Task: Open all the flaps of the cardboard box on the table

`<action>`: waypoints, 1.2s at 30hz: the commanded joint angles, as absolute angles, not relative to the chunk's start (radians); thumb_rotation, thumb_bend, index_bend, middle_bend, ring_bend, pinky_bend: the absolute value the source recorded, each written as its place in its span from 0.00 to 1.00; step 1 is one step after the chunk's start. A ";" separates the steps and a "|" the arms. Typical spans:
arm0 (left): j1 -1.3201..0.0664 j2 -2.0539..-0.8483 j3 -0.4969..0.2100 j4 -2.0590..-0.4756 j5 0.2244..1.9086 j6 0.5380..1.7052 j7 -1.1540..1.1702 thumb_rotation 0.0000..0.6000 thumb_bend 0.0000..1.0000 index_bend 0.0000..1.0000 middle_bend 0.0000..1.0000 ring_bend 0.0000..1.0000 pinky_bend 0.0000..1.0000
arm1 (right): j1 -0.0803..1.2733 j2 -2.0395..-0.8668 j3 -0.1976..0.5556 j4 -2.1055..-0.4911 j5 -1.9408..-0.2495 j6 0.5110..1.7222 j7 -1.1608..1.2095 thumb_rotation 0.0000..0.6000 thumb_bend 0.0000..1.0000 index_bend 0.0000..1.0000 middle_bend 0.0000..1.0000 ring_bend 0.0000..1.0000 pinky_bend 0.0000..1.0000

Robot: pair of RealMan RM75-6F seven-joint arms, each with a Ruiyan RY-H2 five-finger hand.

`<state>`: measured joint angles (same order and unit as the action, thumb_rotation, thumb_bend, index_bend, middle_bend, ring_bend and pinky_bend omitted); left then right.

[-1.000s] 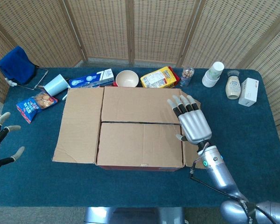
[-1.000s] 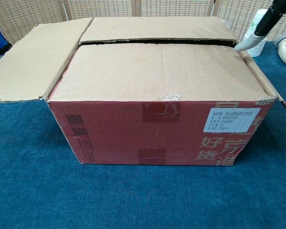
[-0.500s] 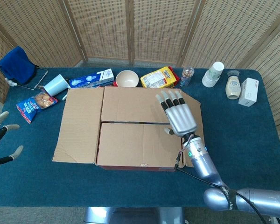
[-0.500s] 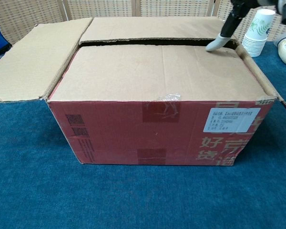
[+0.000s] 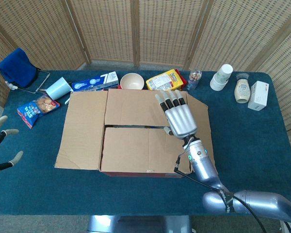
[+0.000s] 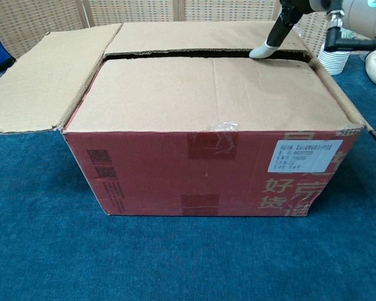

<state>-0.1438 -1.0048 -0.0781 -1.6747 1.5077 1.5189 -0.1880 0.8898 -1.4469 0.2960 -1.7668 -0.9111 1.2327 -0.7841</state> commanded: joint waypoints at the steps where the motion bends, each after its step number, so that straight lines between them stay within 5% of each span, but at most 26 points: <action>1: -0.144 -1.005 -0.078 -1.675 1.507 1.517 -0.189 0.89 0.11 0.28 0.04 0.06 0.10 | 0.886 -1.480 0.281 -1.724 -0.959 1.260 -0.756 1.00 0.24 0.03 0.00 0.00 0.07; 17: -0.143 -1.004 -0.079 -1.676 1.508 1.505 -0.188 0.89 0.11 0.28 0.03 0.06 0.10 | 0.872 -1.515 0.299 -1.642 -1.071 1.306 -0.674 1.00 0.33 0.06 0.03 0.00 0.13; 27: -0.143 -1.004 -0.079 -1.672 1.506 1.496 -0.191 0.89 0.11 0.28 0.03 0.06 0.11 | 0.887 -1.608 0.350 -1.427 -1.252 1.450 -0.571 1.00 0.39 0.31 0.35 0.18 0.25; 36: -0.145 -1.005 -0.079 -1.671 1.504 1.488 -0.188 0.89 0.11 0.28 0.02 0.06 0.11 | 0.912 -1.641 0.420 -1.308 -1.285 1.498 -0.548 1.00 0.41 0.43 0.46 0.25 0.30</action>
